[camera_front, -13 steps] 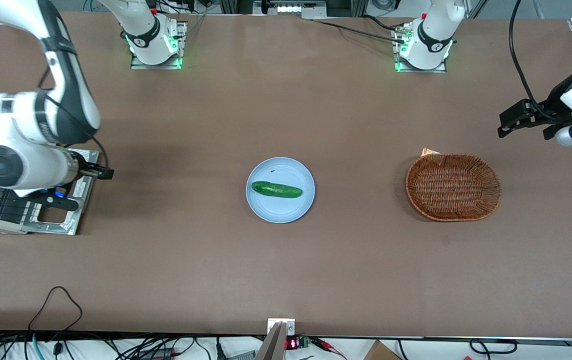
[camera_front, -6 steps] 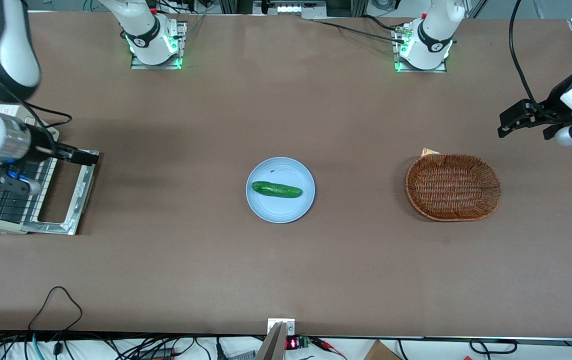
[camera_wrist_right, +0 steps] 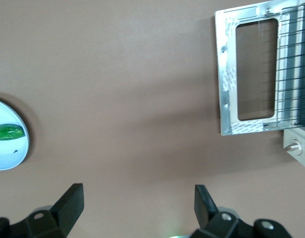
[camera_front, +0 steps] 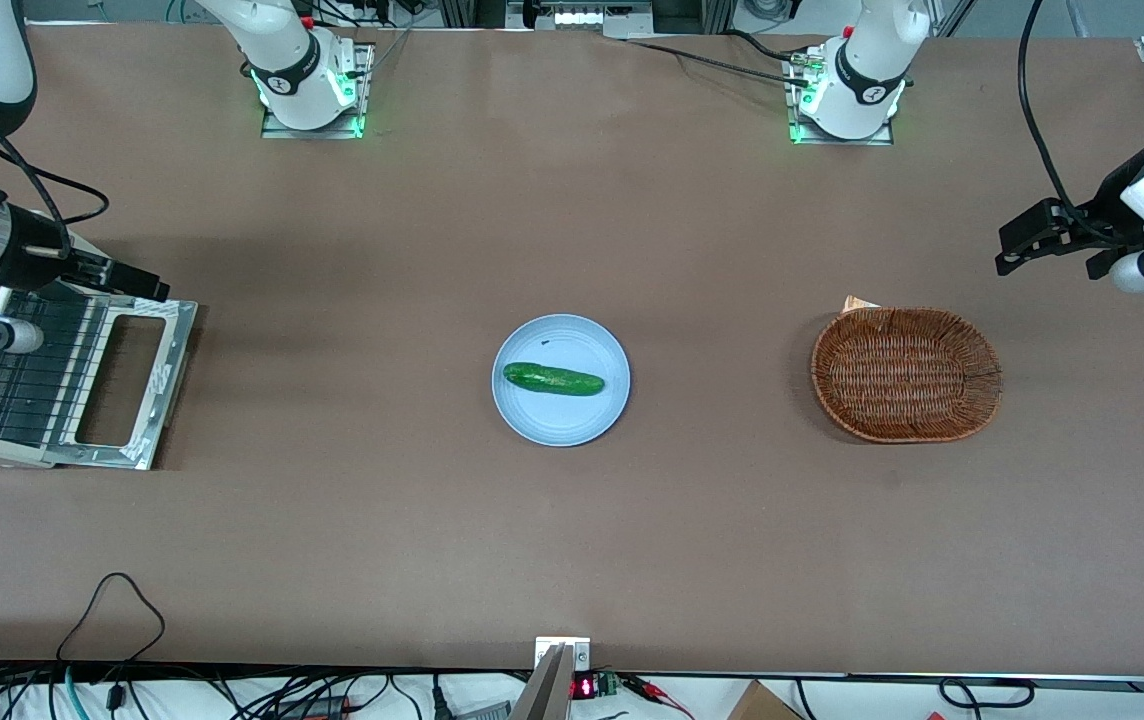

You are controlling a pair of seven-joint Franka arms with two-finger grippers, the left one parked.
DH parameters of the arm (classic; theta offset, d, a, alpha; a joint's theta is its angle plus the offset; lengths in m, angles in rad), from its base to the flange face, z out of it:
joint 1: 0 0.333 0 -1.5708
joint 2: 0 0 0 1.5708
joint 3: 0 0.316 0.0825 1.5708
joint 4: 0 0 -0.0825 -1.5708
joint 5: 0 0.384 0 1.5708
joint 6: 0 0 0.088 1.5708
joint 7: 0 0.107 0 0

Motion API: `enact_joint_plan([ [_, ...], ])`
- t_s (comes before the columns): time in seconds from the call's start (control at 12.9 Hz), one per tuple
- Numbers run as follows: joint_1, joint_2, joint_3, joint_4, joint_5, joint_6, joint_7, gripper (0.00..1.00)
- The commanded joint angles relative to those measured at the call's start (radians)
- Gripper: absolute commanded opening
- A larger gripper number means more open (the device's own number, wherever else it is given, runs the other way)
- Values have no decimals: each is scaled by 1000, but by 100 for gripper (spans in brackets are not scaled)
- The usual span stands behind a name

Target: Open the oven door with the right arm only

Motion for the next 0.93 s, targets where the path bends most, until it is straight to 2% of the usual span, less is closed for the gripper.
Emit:
enact_joint_plan([
  [0.0, -56, -106, 62, -128, -2, 121, -41, 99],
  [0.08, -72, -117, 102, -149, -19, 178, -40, 99],
  [0.15, -66, -119, 107, -153, -21, 183, -37, 99],
  [0.7, -17, -130, 98, -151, -21, 170, -46, 99],
  [0.85, 12, -130, 70, -151, -28, 139, -46, 99],
])
